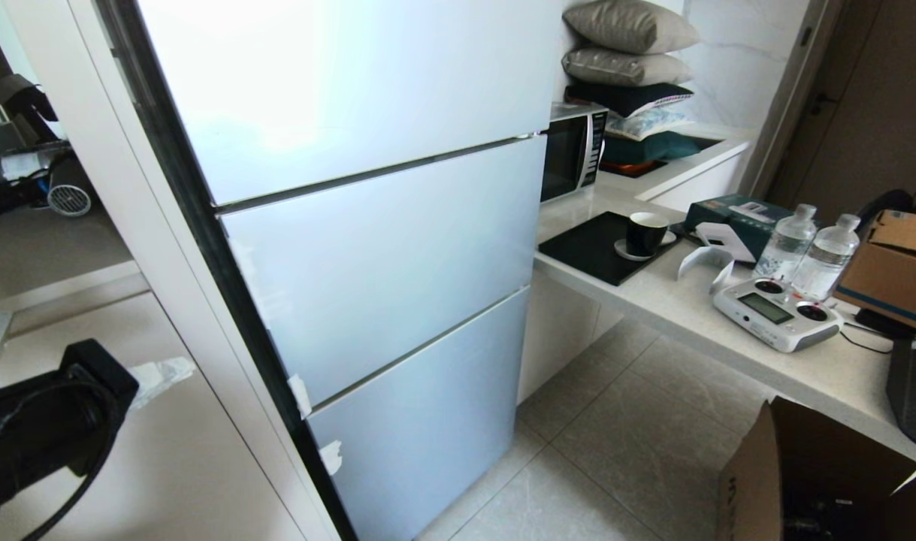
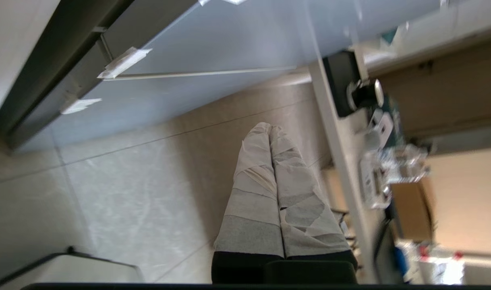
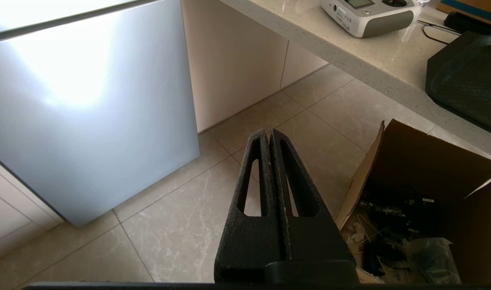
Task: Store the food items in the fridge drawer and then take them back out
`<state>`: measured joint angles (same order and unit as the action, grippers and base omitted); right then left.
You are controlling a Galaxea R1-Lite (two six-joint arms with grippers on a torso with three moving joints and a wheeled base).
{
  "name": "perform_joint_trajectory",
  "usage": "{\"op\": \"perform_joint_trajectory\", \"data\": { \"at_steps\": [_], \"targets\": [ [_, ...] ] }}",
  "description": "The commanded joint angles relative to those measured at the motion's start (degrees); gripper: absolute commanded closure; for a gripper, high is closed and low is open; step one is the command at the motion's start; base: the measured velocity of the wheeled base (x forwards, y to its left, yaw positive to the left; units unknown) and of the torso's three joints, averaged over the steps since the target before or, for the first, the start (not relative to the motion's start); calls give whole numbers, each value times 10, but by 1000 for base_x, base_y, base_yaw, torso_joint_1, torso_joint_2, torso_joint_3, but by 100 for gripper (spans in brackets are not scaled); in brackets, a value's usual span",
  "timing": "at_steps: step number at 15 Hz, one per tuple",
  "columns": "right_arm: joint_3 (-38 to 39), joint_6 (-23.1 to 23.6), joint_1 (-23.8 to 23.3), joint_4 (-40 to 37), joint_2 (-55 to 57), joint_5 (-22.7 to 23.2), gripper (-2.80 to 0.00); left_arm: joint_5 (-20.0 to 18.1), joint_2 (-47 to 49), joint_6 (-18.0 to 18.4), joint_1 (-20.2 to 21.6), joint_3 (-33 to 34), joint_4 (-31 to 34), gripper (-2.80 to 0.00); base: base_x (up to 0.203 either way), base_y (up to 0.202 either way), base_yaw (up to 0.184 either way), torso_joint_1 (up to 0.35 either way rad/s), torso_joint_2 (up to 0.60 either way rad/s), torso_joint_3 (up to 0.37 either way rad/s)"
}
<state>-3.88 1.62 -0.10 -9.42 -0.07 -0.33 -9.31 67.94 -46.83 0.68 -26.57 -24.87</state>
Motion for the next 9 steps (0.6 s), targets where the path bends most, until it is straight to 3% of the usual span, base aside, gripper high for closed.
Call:
{"op": "perform_joint_trajectory", "data": {
  "at_steps": [1,6,9],
  "targets": [
    [0,0,0,-1,1,0,0,2,42,-24,0,-11,-9,0,0,0,0,0,0,0],
    [0,0,0,-1,1,0,0,3,117,-101,2,-62,-28,0,0,0,0,0,0,0],
    [0,0,0,-1,1,0,0,5,167,-113,27,-74,-122,0,0,0,0,0,0,0]
  ]
}}
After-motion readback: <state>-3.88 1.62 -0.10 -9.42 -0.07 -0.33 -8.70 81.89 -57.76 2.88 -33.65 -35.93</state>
